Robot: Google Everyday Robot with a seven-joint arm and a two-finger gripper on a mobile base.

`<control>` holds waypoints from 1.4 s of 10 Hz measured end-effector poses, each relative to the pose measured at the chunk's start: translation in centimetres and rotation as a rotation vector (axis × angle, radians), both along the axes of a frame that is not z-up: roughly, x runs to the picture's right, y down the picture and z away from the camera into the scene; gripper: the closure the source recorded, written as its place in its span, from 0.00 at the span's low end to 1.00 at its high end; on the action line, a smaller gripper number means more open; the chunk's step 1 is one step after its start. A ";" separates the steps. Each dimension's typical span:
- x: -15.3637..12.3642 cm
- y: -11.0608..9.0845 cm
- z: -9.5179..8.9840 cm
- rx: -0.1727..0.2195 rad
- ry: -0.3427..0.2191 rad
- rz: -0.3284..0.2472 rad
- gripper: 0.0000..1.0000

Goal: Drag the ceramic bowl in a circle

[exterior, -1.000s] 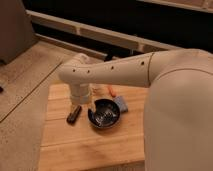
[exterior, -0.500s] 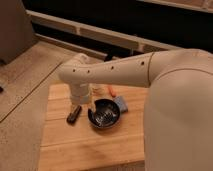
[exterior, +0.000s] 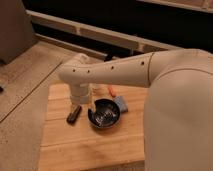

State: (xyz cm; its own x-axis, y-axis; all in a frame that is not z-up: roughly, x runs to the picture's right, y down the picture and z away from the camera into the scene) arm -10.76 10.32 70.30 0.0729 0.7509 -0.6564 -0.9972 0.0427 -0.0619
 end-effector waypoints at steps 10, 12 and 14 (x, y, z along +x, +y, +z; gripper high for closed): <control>5.0 -1.8 1.1 0.096 0.105 -0.042 0.35; 5.5 -2.8 0.7 0.163 0.094 -0.088 0.35; 6.6 -3.1 0.7 0.205 0.085 -0.083 0.35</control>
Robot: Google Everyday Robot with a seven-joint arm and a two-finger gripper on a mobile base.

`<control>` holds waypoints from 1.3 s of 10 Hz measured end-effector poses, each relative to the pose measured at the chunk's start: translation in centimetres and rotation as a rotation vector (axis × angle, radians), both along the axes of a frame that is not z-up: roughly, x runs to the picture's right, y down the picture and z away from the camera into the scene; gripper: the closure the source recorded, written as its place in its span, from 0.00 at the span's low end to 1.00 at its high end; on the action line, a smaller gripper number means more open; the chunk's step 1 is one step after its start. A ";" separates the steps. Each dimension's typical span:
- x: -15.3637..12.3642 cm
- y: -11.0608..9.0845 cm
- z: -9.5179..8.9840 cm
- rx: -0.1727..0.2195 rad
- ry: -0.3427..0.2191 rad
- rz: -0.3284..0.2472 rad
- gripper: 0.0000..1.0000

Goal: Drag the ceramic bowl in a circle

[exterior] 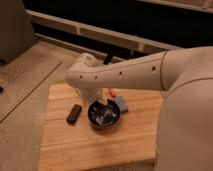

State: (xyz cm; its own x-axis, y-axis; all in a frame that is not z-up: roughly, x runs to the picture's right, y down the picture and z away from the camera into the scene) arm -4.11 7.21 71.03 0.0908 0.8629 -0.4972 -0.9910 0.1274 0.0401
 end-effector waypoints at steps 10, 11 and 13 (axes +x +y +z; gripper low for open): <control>11.4 3.1 2.7 0.006 -0.075 0.279 0.35; 11.3 3.1 2.7 0.005 -0.077 0.277 0.35; 11.0 3.2 2.8 0.005 -0.073 0.262 0.35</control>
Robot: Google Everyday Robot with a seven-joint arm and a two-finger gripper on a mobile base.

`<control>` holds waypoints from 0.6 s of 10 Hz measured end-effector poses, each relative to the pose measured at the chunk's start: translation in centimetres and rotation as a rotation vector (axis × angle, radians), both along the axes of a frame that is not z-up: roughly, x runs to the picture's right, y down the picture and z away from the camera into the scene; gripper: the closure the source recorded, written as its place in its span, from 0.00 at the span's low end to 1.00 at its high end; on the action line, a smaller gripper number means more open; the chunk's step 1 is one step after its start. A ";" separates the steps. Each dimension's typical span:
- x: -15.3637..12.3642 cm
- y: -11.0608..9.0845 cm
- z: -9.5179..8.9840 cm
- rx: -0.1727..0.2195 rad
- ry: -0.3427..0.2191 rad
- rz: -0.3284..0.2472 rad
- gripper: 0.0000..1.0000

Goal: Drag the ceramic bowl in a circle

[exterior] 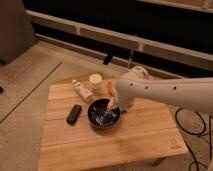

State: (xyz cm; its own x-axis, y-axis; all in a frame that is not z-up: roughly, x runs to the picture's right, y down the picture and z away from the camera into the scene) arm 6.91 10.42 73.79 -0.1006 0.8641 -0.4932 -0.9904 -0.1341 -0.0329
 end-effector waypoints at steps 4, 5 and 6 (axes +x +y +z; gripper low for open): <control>1.8 2.5 3.4 -0.084 0.111 0.027 0.35; 2.2 3.2 4.1 -0.104 0.124 0.037 0.35; 2.6 4.2 5.1 -0.129 0.138 0.051 0.35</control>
